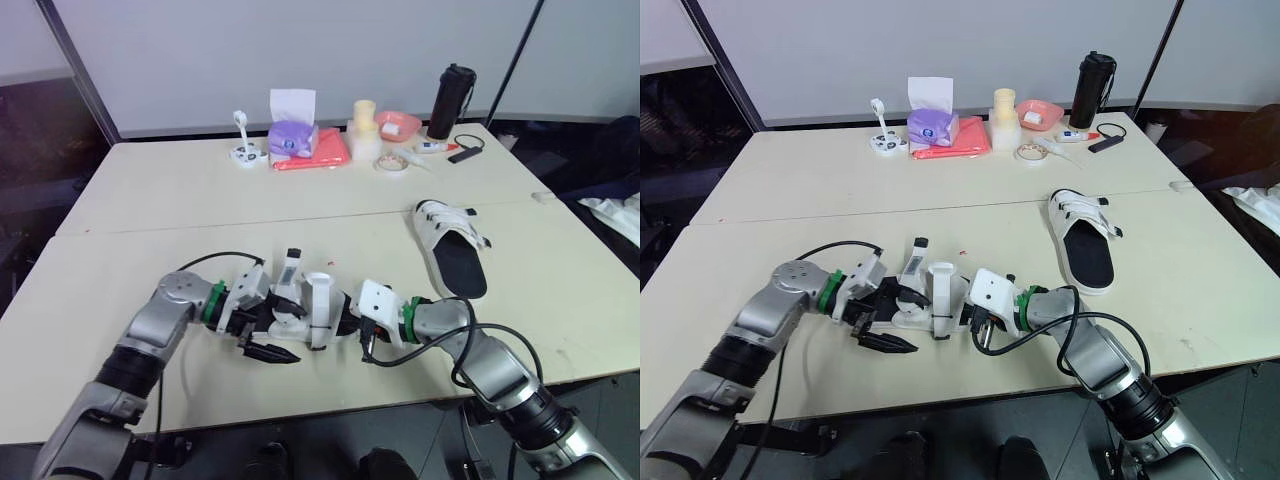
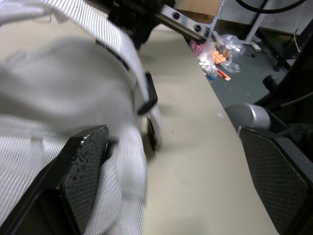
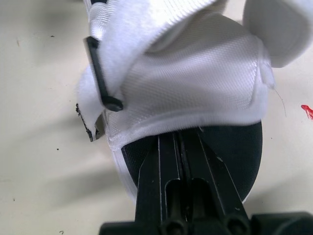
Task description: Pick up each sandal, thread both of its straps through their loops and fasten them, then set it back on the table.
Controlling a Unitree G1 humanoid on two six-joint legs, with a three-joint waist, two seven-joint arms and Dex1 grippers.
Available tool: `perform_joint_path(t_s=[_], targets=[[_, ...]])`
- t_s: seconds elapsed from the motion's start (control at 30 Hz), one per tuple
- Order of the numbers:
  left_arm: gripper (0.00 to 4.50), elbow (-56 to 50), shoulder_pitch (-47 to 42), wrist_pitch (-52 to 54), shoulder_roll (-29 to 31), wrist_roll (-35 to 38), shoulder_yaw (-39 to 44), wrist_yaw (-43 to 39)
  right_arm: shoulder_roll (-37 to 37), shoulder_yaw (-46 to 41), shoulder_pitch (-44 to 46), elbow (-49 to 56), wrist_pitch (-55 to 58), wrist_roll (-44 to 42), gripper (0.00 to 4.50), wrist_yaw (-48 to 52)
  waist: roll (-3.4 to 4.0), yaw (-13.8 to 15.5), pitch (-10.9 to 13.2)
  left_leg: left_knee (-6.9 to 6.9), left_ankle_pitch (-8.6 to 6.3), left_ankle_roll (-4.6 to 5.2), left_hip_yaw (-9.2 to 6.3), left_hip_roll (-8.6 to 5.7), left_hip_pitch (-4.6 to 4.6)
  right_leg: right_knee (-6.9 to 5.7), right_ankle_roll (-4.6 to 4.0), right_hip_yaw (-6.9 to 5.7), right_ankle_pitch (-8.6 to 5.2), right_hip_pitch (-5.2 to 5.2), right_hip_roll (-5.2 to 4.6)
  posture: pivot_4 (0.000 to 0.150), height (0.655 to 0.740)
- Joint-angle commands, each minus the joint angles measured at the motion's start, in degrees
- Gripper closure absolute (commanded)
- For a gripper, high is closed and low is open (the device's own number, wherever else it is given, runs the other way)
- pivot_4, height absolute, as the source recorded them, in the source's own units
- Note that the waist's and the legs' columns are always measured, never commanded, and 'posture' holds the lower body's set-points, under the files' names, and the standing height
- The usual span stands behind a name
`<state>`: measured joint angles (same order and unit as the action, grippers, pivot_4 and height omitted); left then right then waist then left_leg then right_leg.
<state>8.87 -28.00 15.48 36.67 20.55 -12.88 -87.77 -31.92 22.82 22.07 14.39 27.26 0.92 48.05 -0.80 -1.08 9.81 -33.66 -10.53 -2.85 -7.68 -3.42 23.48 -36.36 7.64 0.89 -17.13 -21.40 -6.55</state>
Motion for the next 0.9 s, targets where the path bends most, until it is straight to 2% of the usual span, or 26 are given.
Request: perform_joint_path(t_s=[0.03, 0.3, 0.47, 0.6, 0.9], targets=[[0.02, -5.33, 4.52, 4.08, 3.6, 2.62, 0.73, -2.15, -1.39, 0.26, -1.25, -3.1, 1.33, 1.02, 4.5, 0.52, 0.0, 0.03, 0.0, 0.05, 0.0, 0.0, 0.01, 0.0, 0.0, 0.01, 0.0, 0.01, 0.0, -0.01, -0.01, 0.15, 0.74], [0.02, -15.23, 9.79, 10.9, 3.95, 10.5, 5.17, 1.58, -1.61, -0.54, -1.12, -3.76, 0.82, 0.92, 4.5, 1.19, 0.01, 0.41, 0.01, 0.19, 0.0, 0.0, 0.0, -0.02, 0.0, 0.05, -0.12, 0.01, -0.06, -0.03, -0.04, 0.15, 0.74], [0.02, -18.79, 12.53, 12.07, 3.29, 12.6, 6.84, 4.22, -1.36, -0.12, -1.11, -3.89, 0.63, 1.07, 4.5, 1.48, -0.01, 0.51, 0.02, 0.17, 0.01, 0.0, -0.02, -0.02, 0.0, 0.06, -0.15, 0.01, -0.07, -0.02, -0.06, 0.15, 0.74], [0.02, -20.0, 13.78, 11.41, 3.45, 10.87, 6.48, 7.55, -1.12, 0.2, -0.92, -4.07, 0.4, 1.14, 4.5, 1.77, -0.01, 0.46, 0.02, 0.17, 0.01, 0.0, -0.01, -0.02, 0.0, 0.06, -0.15, 0.01, -0.07, -0.03, -0.09, 0.15, 0.74], [0.02, -21.6, 19.25, 8.78, -1.49, 5.5, 2.52, 18.17, -0.72, 0.75, -0.89, -3.83, 0.43, 1.15, 4.5, 2.04, -0.01, 0.52, 0.02, 0.17, 0.01, 0.0, 0.02, -0.03, 0.0, 0.08, -0.15, 0.02, -0.07, -0.02, -0.12, 0.15, 0.74]])
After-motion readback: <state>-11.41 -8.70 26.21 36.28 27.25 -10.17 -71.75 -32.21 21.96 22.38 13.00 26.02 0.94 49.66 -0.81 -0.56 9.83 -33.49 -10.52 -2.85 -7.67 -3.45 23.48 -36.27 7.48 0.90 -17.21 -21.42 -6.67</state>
